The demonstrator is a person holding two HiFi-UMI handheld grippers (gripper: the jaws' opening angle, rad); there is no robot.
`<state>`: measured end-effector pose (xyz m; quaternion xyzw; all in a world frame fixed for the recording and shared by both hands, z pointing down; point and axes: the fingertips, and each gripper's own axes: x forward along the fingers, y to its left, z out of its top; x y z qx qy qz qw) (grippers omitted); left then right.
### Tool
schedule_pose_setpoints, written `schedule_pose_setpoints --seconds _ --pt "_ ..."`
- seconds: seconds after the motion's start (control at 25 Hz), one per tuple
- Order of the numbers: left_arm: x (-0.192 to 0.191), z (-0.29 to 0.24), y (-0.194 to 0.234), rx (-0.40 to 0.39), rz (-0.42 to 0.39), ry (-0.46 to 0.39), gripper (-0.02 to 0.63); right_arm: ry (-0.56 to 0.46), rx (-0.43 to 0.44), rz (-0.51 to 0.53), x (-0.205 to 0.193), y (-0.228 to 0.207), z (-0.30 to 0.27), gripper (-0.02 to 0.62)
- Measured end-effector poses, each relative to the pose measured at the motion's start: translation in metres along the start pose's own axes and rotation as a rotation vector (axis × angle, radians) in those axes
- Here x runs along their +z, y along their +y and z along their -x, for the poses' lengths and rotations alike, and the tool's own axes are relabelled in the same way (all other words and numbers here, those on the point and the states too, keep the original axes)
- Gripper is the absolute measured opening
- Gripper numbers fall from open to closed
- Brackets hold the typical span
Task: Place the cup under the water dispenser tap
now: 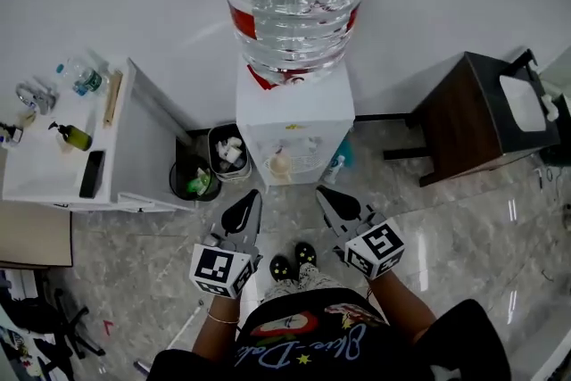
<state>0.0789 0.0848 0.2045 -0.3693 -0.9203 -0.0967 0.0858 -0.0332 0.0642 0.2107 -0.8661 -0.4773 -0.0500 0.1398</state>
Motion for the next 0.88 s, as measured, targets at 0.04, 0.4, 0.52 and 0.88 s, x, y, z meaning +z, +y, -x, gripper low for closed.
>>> schedule_pose_setpoints --seconds 0.04,0.4,0.52,0.88 --pt "0.014 0.001 -0.008 -0.019 -0.024 -0.021 -0.012 -0.019 -0.008 -0.008 0.010 0.003 0.008 0.012" --pt "0.046 0.008 -0.047 -0.101 -0.084 -0.066 -0.012 -0.106 -0.021 0.012 0.049 0.015 0.035 0.012" --pt "0.047 0.014 -0.048 -0.101 -0.090 -0.072 -0.012 -0.101 -0.022 0.008 0.046 0.019 0.037 0.012" --pt "0.041 0.021 -0.031 -0.056 -0.062 -0.062 -0.012 -0.094 -0.001 -0.004 0.043 0.023 0.029 0.012"
